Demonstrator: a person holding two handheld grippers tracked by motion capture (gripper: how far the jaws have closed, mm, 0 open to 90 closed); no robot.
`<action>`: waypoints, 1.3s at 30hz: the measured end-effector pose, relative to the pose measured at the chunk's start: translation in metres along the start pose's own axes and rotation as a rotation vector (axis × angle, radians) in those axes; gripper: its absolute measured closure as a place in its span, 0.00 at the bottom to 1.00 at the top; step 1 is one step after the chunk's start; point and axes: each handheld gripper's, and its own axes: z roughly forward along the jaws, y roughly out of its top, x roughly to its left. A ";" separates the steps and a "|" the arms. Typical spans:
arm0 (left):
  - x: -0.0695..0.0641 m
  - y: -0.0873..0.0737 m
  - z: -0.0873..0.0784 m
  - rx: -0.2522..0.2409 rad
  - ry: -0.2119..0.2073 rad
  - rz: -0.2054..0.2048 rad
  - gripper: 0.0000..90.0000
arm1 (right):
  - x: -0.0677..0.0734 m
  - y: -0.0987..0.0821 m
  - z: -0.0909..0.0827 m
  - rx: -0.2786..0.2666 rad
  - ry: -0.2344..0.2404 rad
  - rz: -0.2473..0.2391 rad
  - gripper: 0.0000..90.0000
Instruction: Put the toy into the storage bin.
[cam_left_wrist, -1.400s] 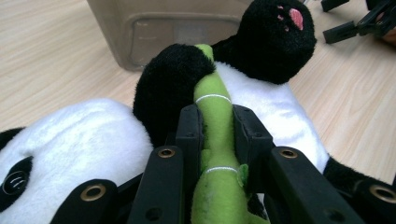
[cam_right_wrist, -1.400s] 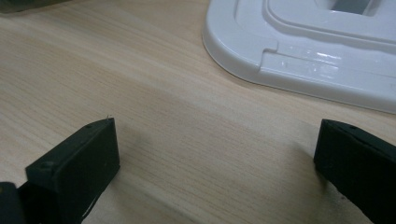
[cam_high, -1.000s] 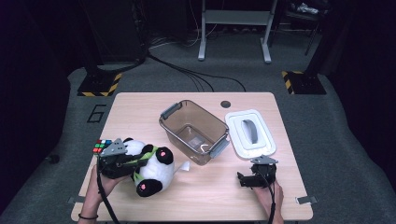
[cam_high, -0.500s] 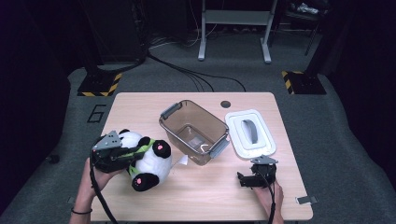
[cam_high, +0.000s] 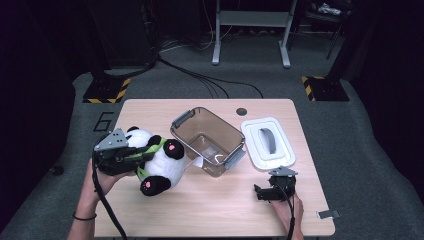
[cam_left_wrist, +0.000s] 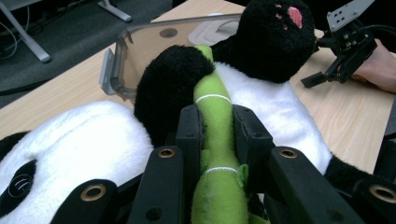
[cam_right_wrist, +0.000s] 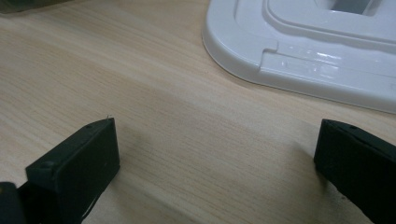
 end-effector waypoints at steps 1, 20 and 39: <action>0.000 0.002 -0.001 -0.001 0.001 0.001 0.83 | 0.000 0.000 0.000 0.000 0.000 0.000 0.00; 0.011 0.063 -0.007 -0.049 -0.015 0.103 0.83 | 0.000 0.000 0.000 0.000 -0.002 0.003 0.00; 0.025 0.107 0.028 -0.044 -0.072 0.177 0.83 | 0.000 0.000 0.000 -0.001 0.000 0.006 0.00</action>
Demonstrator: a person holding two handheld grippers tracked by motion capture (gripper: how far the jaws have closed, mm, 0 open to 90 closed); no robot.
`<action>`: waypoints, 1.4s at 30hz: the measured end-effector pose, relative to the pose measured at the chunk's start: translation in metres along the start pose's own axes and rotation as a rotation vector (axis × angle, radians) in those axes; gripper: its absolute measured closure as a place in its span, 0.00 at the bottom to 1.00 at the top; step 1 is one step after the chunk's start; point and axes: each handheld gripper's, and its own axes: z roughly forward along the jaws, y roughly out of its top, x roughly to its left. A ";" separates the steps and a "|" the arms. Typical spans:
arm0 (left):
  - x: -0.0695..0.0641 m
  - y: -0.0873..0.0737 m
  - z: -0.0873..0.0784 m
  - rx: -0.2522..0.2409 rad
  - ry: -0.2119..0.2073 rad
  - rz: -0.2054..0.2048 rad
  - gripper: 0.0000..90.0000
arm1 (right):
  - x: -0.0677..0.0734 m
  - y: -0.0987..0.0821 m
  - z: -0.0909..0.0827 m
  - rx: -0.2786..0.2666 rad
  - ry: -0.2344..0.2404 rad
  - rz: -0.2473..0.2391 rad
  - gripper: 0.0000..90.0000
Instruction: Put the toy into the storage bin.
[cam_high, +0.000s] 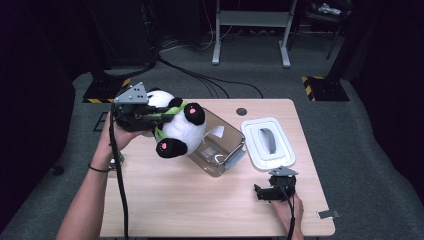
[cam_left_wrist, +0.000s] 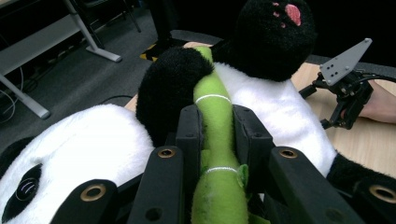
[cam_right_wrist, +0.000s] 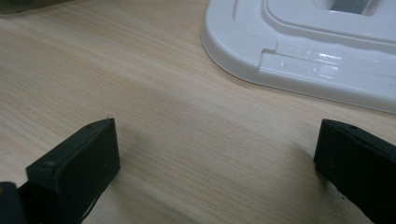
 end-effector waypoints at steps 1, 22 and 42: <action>0.001 0.002 0.002 0.000 0.000 0.009 0.83 | 0.000 0.000 0.000 0.000 0.000 0.001 0.00; 0.017 0.027 0.069 0.041 -0.068 0.052 0.83 | -0.001 0.000 0.000 0.002 0.001 -0.009 0.00; -0.001 0.015 0.137 0.167 -0.125 0.048 0.82 | -0.001 0.000 0.000 0.001 0.006 -0.004 0.00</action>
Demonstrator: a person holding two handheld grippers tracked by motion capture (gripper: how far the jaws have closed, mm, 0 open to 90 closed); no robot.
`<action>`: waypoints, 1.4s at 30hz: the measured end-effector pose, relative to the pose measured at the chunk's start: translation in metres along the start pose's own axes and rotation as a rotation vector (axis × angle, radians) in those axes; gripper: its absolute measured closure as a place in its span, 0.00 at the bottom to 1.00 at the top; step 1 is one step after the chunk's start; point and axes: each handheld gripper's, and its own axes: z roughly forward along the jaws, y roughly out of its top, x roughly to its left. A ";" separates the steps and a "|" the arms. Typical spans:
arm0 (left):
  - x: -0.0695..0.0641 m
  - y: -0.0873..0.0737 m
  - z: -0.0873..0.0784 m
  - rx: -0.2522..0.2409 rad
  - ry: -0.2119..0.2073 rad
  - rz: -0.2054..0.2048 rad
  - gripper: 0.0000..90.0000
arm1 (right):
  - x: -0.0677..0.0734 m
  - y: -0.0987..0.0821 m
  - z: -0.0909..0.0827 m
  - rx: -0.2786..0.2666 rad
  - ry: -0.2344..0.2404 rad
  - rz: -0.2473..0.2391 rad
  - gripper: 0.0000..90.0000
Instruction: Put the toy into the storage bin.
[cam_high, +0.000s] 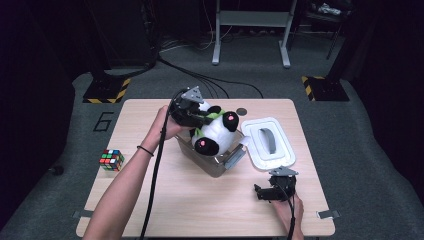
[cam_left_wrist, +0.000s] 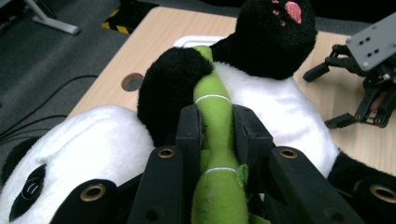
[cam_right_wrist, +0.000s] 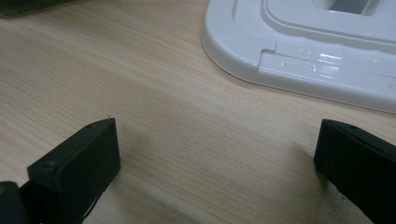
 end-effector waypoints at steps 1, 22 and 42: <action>-0.001 -0.001 0.004 0.004 -0.001 -0.006 0.82 | 0.000 0.000 0.000 0.000 0.000 0.000 0.00; 0.000 -0.014 0.027 -0.005 -0.029 -0.141 0.44 | 0.000 0.000 0.000 -0.002 -0.003 -0.001 0.00; 0.037 -0.044 0.036 -0.017 0.086 -0.405 0.16 | 0.000 0.000 0.000 -0.003 -0.003 -0.004 0.00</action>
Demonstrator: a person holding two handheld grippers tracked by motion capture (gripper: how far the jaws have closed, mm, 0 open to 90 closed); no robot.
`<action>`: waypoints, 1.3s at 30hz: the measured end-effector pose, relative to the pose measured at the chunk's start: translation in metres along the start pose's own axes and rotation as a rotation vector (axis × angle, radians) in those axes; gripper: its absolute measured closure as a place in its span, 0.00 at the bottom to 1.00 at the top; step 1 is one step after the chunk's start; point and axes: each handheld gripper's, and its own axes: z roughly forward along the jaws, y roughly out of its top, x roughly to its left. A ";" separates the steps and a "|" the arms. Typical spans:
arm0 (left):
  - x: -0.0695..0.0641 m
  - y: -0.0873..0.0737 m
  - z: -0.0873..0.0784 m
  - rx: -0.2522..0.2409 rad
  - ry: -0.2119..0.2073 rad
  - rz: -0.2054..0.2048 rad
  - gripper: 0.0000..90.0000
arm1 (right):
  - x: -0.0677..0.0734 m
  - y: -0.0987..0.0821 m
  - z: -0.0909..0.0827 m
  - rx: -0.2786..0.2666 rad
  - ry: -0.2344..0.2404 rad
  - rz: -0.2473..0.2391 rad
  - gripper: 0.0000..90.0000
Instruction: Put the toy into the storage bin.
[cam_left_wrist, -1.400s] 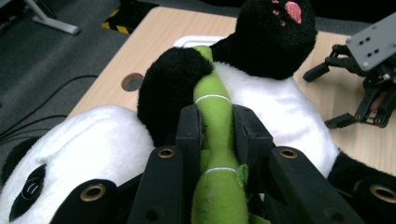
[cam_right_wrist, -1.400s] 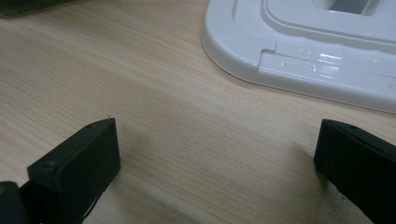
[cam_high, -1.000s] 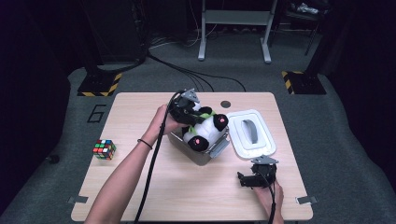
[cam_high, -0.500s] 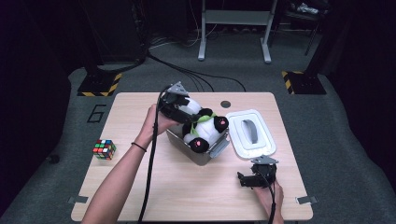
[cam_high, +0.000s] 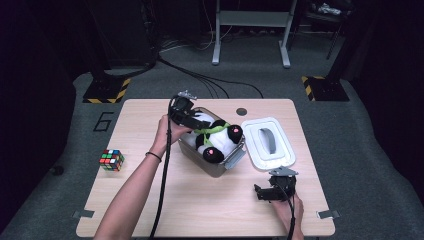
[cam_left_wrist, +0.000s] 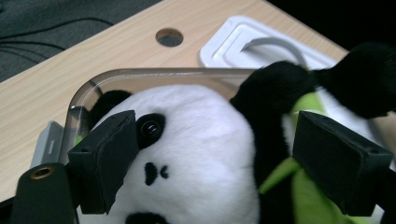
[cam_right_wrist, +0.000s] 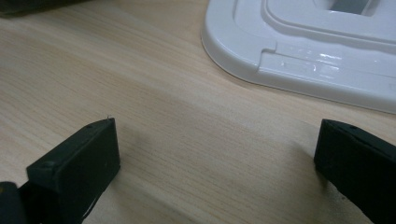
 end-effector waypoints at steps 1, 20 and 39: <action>-0.005 0.001 -0.003 -0.010 -0.003 0.008 0.15 | 0.000 0.000 0.000 0.000 0.000 0.000 0.00; -0.054 -0.008 0.047 0.141 0.077 0.126 0.13 | 0.000 0.000 0.000 0.002 0.000 -0.005 0.00; -0.068 -0.030 0.002 0.145 0.065 0.159 0.01 | 0.000 0.000 0.000 0.003 0.000 -0.004 0.00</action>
